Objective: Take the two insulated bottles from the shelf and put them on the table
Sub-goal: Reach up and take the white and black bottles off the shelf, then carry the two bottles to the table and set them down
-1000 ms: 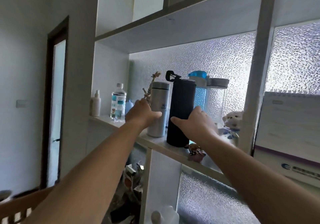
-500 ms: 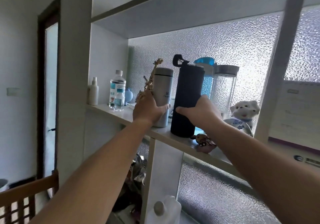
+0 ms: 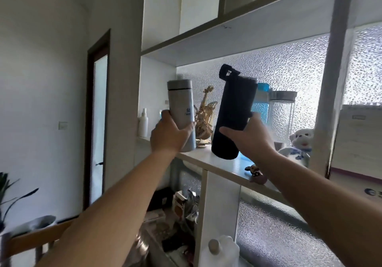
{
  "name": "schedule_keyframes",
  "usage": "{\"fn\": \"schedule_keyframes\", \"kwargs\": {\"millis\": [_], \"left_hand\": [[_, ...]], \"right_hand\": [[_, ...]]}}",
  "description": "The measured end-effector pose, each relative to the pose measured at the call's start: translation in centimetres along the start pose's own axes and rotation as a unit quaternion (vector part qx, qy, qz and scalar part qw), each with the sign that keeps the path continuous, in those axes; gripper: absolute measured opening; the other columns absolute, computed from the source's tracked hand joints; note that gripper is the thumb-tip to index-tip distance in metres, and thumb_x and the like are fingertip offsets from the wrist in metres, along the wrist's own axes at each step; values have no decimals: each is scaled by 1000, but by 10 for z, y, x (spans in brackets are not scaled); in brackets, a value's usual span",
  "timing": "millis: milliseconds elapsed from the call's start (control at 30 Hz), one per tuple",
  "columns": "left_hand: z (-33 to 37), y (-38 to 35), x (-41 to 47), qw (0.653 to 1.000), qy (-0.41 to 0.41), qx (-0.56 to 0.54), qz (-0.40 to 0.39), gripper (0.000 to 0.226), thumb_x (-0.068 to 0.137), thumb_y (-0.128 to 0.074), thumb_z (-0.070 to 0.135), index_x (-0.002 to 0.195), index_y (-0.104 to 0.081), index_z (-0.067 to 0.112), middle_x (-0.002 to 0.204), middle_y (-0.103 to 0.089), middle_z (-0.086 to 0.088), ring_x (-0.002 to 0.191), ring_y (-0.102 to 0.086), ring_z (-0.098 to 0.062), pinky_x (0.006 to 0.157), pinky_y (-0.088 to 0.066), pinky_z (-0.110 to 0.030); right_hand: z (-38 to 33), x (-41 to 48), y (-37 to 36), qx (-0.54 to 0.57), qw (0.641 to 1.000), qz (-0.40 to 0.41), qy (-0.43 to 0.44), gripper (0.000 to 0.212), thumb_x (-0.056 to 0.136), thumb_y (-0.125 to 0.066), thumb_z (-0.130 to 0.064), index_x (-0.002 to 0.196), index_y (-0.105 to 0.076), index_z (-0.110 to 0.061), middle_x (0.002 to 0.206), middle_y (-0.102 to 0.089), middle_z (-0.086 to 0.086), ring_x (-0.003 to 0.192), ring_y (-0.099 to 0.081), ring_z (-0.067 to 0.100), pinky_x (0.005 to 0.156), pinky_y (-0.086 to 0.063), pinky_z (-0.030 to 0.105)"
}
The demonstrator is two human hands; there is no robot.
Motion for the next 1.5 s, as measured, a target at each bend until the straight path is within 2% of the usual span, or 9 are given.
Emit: {"fn": "schedule_keyframes", "kwargs": {"millis": [200, 433, 533, 800, 900, 967, 1067, 1233, 1500], "left_hand": [[-19, 73, -27, 995, 16, 58, 82, 61, 68, -69, 53, 112, -44, 19, 105, -66, -4, 90, -64, -34, 72, -48, -36], [-54, 169, -76, 981, 82, 128, 116, 64, 65, -69, 56, 112, -43, 22, 106, -65, -1, 88, -63, -31, 67, -42, -33], [-69, 212, -106, 967, 118, 169, 149, 62, 67, -69, 54, 112, -43, 20, 106, -64, -2, 86, -62, -29, 65, -40, -32], [-101, 306, -203, 922, 227, 200, 241, 60, 73, -70, 50, 114, -41, 16, 115, -61, -7, 95, -61, -30, 66, -42, -34], [-113, 329, -245, 899, 272, 220, 264, 58, 73, -70, 50, 112, -41, 18, 113, -62, -6, 90, -62, -26, 57, -40, -29], [-120, 340, -273, 884, 286, 257, 266, 57, 72, -70, 51, 108, -41, 18, 109, -62, -5, 84, -59, -23, 48, -32, -26], [-132, 348, -314, 868, 297, 298, 262, 62, 68, -72, 54, 109, -39, 19, 109, -60, -2, 87, -61, -23, 50, -33, -26], [-154, 338, -375, 851, 326, 343, 227, 69, 70, -72, 52, 119, -39, 18, 116, -60, -5, 94, -62, -24, 60, -42, -31], [-184, 299, -446, 851, 419, 274, 158, 67, 70, -74, 46, 119, -38, 19, 122, -57, -4, 104, -59, -25, 72, -47, -37]], "right_hand": [[-29, -32, -17, 36, 998, -45, 25, 67, 66, -78, -42, 116, -42, -16, 109, -64, 9, 95, -60, 31, 80, -50, 47], [-61, -82, -63, 115, 980, -160, 41, 64, 63, -79, -44, 112, -44, -22, 108, -65, 4, 90, -61, 25, 75, -51, 39], [-74, -112, -87, 142, 966, -210, 56, 65, 64, -79, -43, 115, -44, -24, 108, -65, 1, 86, -60, 21, 69, -49, 35], [-104, -213, -147, 206, 916, -334, 86, 67, 71, -75, -38, 123, -37, -21, 113, -63, 5, 92, -63, 28, 76, -55, 46], [-109, -251, -167, 212, 898, -373, 97, 64, 73, -74, -36, 122, -37, -23, 107, -62, 2, 84, -62, 24, 70, -56, 43], [-106, -276, -178, 214, 887, -396, 101, 63, 72, -74, -36, 122, -37, -25, 104, -60, -1, 78, -57, 19, 62, -51, 35], [-96, -315, -195, 202, 875, -431, 94, 66, 71, -75, -36, 123, -36, -24, 108, -62, 0, 80, -58, 19, 59, -46, 29], [-62, -374, -212, 181, 860, -471, 80, 71, 70, -76, -37, 126, -34, -26, 113, -62, -1, 89, -60, 18, 63, -46, 31], [8, -446, -214, 134, 848, -511, 34, 68, 73, -75, -36, 126, -35, -22, 121, -61, 4, 102, -61, 26, 71, -50, 37]]}}
Point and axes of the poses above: each hand's wrist, its own x-axis towards the middle knuckle, its own y-axis out of the back of the hand, z = x × y, the point moved 1 cm from there along x, towards the middle knuckle
